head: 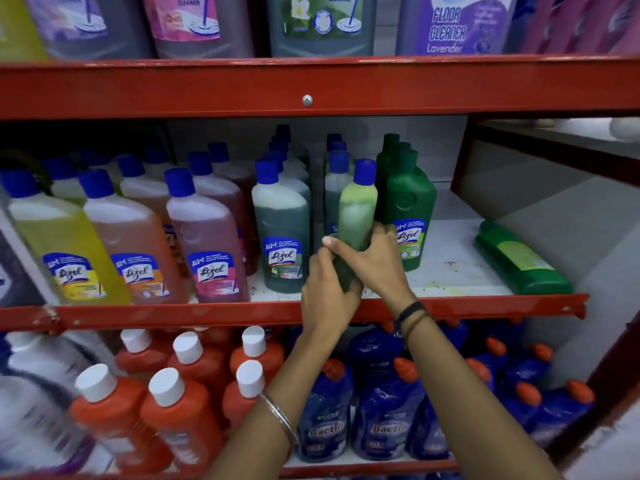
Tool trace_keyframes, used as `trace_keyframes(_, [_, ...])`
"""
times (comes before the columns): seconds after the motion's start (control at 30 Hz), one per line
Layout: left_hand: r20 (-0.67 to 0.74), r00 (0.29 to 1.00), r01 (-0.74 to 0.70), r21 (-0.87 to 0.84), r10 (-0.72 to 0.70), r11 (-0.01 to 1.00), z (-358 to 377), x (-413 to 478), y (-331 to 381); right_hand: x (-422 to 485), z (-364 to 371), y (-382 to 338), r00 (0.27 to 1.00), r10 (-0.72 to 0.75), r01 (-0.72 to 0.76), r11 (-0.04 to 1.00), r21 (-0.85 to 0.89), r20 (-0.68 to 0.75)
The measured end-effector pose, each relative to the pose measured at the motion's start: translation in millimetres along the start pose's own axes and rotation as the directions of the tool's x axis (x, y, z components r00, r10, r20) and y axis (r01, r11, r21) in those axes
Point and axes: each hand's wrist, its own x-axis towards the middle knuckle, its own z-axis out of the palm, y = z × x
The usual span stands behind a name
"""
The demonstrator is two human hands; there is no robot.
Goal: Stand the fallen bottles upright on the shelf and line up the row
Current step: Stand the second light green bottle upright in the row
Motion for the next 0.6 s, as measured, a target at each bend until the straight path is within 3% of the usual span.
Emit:
trace_keyframes(0.07, [0.049, 0.999, -0.017, -0.103, 0.023, 0.994, -0.4, -1.9, -4.5, 6.0, -5.7, -1.8, 1.0, -0.003, 0.002, 0.999, 0.043, 0.019])
trace_keyframes(0.13, [0.078, 0.997, -0.006, -0.148, 0.018, 0.989, 1.4, 0.0, -10.1, 11.6, -15.2, 2.6, 0.992, -0.015, -0.009, 0.983, 0.185, 0.128])
trace_keyframes(0.3, [0.181, 0.981, 0.084, -0.102, -0.064, 0.991, 9.6, 12.4, -12.1, 23.4, -26.7, 24.6, 0.957, -0.111, -0.028, 0.883, 0.468, 0.267])
trace_keyframes(0.4, [0.145, 0.984, 0.111, -0.044, -0.104, 0.993, 13.0, 16.6, -11.2, 26.2, -25.3, 30.4, 0.947, -0.139, -0.058, 0.812, 0.581, 0.289])
trace_keyframes(0.5, [0.035, 0.993, 0.109, 0.063, -0.111, 0.992, 13.3, 17.1, -11.4, 29.0, -21.5, 31.0, 0.951, -0.164, -0.027, 0.802, 0.597, 0.262])
trace_keyframes(0.6, [-0.022, 0.995, 0.095, 0.119, -0.093, 0.988, 14.7, 17.4, -13.7, 35.2, -18.0, 31.8, 0.968, -0.176, 0.071, 0.875, 0.479, 0.178])
